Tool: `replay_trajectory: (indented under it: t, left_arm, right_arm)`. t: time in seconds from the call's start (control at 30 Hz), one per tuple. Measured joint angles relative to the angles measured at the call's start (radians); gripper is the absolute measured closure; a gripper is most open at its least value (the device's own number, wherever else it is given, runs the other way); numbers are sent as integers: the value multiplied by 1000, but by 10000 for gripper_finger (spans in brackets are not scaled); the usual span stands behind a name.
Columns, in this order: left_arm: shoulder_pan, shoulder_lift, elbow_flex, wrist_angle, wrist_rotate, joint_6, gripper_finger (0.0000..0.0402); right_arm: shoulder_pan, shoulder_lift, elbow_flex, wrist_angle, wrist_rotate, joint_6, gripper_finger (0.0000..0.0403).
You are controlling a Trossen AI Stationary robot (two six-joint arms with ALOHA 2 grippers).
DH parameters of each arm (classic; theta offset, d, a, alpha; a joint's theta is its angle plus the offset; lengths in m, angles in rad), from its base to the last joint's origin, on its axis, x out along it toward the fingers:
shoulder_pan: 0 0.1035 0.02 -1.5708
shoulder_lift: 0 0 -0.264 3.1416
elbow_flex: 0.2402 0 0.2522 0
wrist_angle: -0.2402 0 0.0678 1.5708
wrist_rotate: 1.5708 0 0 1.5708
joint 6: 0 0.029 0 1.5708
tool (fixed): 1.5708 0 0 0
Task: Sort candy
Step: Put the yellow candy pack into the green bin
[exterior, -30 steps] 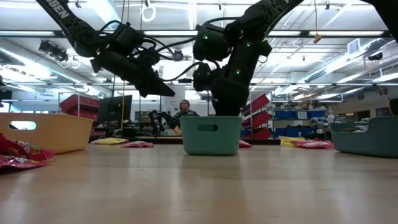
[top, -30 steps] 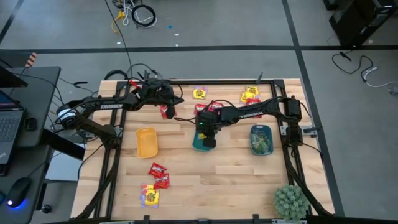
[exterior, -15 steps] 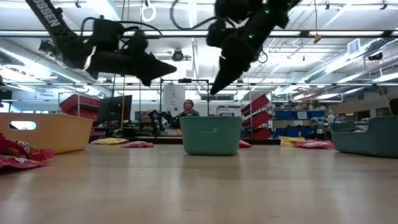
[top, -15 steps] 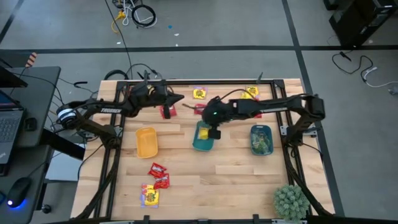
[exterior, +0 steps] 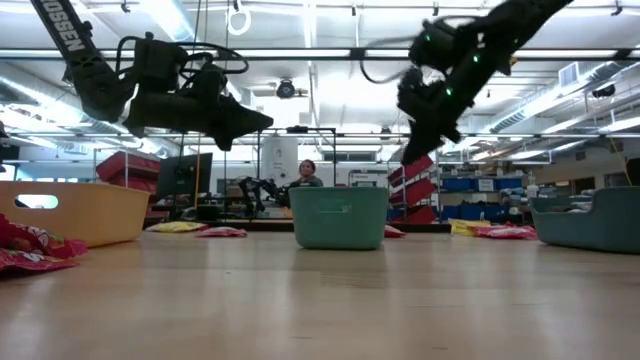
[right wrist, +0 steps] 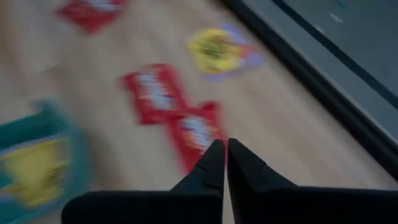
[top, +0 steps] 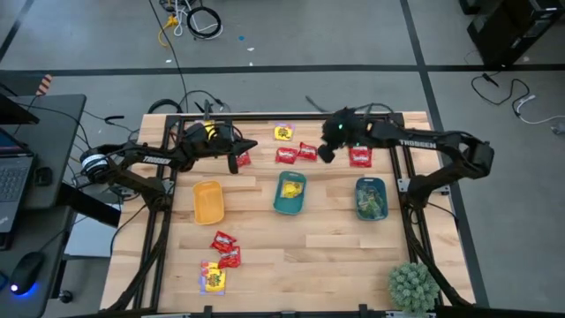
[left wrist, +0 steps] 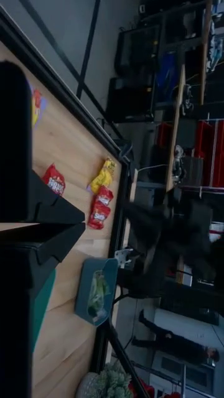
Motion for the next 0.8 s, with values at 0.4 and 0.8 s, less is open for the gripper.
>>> replay_trajectory:
  t: [0.4,0.8]
  left_arm:
    - [0,0,0,-45,-1,26,401]
    - [0,0,0,-61,-1,52,401]
  right_arm:
    - [-277,147,-11,-71,-10,-125,267]
    - [-356,167,13,-118,-37,-190,182]
